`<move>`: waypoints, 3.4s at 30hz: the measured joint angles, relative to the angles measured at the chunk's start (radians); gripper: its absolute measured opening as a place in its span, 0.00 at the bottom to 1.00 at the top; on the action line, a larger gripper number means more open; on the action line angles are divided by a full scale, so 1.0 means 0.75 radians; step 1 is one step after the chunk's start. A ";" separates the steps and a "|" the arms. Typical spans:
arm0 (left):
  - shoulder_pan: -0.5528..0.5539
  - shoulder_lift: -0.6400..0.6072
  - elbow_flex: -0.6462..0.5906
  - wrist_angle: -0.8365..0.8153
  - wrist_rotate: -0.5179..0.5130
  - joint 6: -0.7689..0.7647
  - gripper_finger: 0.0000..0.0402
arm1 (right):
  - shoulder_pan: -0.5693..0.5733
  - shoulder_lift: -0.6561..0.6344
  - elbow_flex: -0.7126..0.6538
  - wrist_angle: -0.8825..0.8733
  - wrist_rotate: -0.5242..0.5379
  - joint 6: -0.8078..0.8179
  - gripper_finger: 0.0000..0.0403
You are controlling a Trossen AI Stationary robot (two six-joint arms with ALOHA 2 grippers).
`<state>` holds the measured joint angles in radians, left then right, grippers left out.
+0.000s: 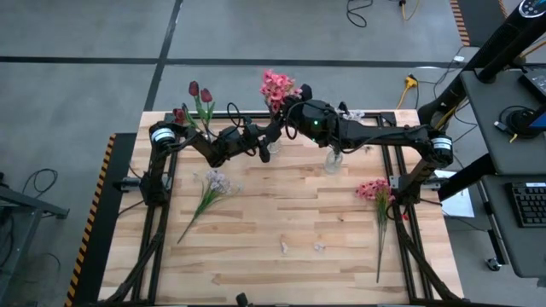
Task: Sort flowers into vase by color
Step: Put the left pink flowers into the middle transparent vase
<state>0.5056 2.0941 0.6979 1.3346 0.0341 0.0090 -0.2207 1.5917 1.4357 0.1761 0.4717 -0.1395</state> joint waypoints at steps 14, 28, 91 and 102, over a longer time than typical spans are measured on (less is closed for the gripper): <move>0.000 0.000 0.000 0.000 0.000 0.000 0.24 | -0.004 0.005 0.000 0.018 -0.001 -0.013 0.03; 0.000 0.000 0.000 0.000 0.001 0.000 0.24 | -0.016 0.031 0.001 0.013 -0.006 0.012 0.03; 0.000 0.000 0.001 0.000 0.002 0.000 0.24 | 0.036 0.005 -0.001 -0.292 -0.010 -0.012 0.47; 0.000 0.000 0.001 0.000 0.002 0.000 0.24 | 0.036 0.010 -0.001 -0.296 -0.011 -0.014 0.07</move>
<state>0.5056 2.0941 0.6987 1.3346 0.0357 0.0090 -0.1940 1.5993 1.4353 -0.0457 0.4637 -0.1498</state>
